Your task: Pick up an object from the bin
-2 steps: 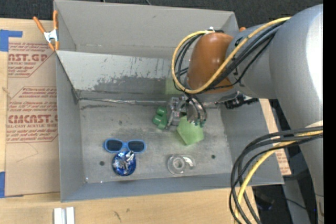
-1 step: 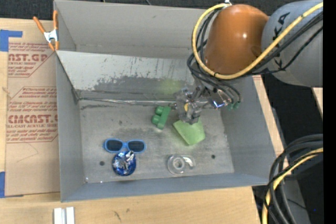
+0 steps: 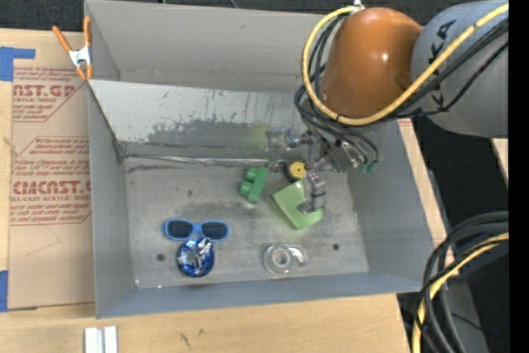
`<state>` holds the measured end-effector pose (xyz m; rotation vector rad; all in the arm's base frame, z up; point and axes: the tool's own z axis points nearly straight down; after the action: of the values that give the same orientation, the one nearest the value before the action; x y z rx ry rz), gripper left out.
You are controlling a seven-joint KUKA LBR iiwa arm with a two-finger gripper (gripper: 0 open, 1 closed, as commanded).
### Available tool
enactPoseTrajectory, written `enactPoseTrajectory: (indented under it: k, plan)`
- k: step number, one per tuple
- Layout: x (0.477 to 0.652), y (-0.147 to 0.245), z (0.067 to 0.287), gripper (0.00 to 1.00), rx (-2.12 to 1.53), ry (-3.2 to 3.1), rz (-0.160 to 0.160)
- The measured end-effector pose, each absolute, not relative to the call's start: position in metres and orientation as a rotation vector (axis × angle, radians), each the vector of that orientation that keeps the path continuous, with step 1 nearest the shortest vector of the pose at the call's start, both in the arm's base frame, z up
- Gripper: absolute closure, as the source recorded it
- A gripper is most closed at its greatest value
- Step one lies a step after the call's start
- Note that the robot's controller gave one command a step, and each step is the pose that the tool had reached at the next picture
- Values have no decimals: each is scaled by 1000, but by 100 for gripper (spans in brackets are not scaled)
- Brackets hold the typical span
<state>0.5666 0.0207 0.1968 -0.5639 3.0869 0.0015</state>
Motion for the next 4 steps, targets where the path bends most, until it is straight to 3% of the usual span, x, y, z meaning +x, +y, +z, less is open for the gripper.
enactPoseTrajectory:
  k: [1, 2, 3, 4]
  plan:
    - [582, -22, 86, 0, -24, 3145, 1]
    - [573, -67, 69, 0, -124, 3138, 1]
    - [572, -64, 69, 100, -128, 3148, 5]
    - [547, -69, 193, 100, -125, 3131, -3]
